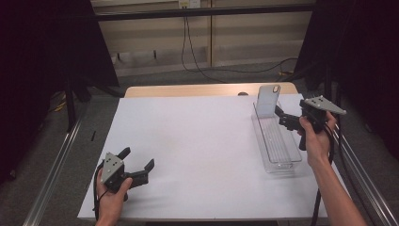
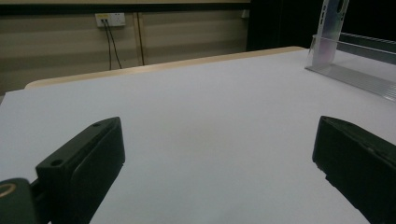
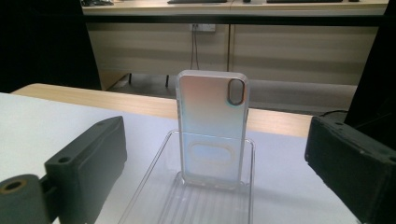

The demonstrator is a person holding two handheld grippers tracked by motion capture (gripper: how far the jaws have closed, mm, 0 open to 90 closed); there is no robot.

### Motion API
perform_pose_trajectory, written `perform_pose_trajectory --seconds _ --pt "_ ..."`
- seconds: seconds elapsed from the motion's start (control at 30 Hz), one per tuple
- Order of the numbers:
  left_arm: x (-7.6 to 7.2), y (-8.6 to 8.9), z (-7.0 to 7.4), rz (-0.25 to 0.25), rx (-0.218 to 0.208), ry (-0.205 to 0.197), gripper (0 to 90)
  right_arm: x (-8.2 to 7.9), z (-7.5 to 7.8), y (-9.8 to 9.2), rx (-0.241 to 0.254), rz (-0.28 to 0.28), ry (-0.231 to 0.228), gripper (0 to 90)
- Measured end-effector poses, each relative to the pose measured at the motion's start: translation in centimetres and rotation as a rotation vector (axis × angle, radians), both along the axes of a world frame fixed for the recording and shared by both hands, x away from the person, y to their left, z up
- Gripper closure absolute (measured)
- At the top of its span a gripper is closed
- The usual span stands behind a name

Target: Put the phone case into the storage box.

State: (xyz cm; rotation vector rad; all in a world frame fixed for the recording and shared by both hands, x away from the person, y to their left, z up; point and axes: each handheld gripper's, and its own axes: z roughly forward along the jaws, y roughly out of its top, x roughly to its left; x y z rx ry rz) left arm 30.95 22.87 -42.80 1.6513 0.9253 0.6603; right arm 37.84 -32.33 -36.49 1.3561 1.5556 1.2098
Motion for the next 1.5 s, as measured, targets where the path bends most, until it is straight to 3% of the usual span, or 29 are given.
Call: perform_pose_trajectory --seconds 0.17,0.3,0.43,0.53,0.6,0.83,1.13,1.5 --pt "-0.2 0.2 0.2 0.000 -0.006 -0.006 2.5 -1.3 -0.1 -0.2 0.004 -0.033 0.004 4.8" --pt "-0.1 0.3 0.1 0.001 -0.005 -0.003 2.5 -2.4 -0.4 -0.1 0.019 -0.046 -0.023 7.3" --pt "-0.1 0.6 0.3 0.007 -0.018 -0.003 2.5 -3.6 -0.3 0.0 0.029 0.000 -0.038 2.3" --pt "-0.3 0.8 0.4 0.021 -0.032 -0.009 2.5 -4.6 -0.3 0.0 0.022 0.019 -0.089 0.0" --pt "-0.3 0.9 0.5 0.021 -0.030 -0.013 2.5 -5.2 -0.5 -0.1 0.045 0.070 -0.106 0.0" --pt "-0.4 0.9 0.6 0.013 -0.027 -0.020 2.5 -6.9 -1.2 -0.1 0.015 0.074 -0.106 0.2" --pt "-0.8 0.4 0.6 0.010 -0.035 -0.025 2.5 -9.1 -2.6 -0.3 0.020 0.058 -0.126 0.4" --pt "-1.3 0.4 0.6 0.013 -0.029 -0.024 2.5 -11.4 -4.0 -0.4 0.026 0.034 -0.105 0.0"
